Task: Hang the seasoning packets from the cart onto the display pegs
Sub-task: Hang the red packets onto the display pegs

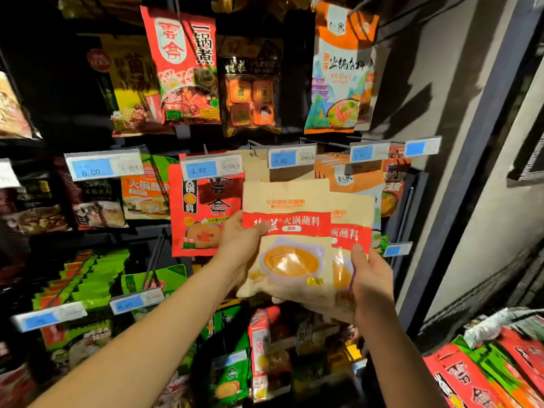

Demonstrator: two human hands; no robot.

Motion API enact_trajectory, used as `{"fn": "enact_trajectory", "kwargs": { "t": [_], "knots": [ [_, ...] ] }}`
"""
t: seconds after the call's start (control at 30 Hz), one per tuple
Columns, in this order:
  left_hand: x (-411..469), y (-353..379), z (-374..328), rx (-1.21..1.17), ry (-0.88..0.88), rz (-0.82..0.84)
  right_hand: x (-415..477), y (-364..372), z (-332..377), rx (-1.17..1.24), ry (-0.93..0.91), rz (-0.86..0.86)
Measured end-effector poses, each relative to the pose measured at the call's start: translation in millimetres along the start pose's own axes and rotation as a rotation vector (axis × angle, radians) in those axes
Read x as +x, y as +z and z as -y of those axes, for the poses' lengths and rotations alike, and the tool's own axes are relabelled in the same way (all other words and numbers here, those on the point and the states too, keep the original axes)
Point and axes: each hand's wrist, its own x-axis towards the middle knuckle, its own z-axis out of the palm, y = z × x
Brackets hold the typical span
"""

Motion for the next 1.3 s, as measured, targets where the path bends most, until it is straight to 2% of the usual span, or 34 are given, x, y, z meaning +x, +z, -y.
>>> {"fn": "enact_trajectory", "kwargs": {
  "t": [0.33, 0.53, 0.63, 0.97, 1.17, 1.3],
  "knots": [
    [15.9, 26.2, -12.2, 0.107, 0.139, -0.167, 44.0, -36.9, 3.0, -0.042, -0.042, -0.01],
    [7.0, 32.9, -8.5, 0.159, 0.236, -0.253, 64.5, -43.3, 0.7, -0.069, 0.015, -0.006],
    [3.6, 34.1, -6.3, 0.155, 0.272, -0.309, 63.0, -43.6, -1.1, -0.018, -0.109, 0.023],
    [16.9, 39.8, -10.9, 0.175, 0.261, -0.344, 81.4, -62.8, 8.7, 0.055, -0.023, 0.034],
    [24.6, 42.7, -6.5, 0.261, 0.185, -0.387, 88.3, -74.7, 11.8, 0.077, -0.053, 0.036],
    [22.3, 44.1, -1.1, 0.224, 0.214, -0.392, 90.7, -75.1, 12.1, 0.055, -0.063, 0.02]
  ]
}}
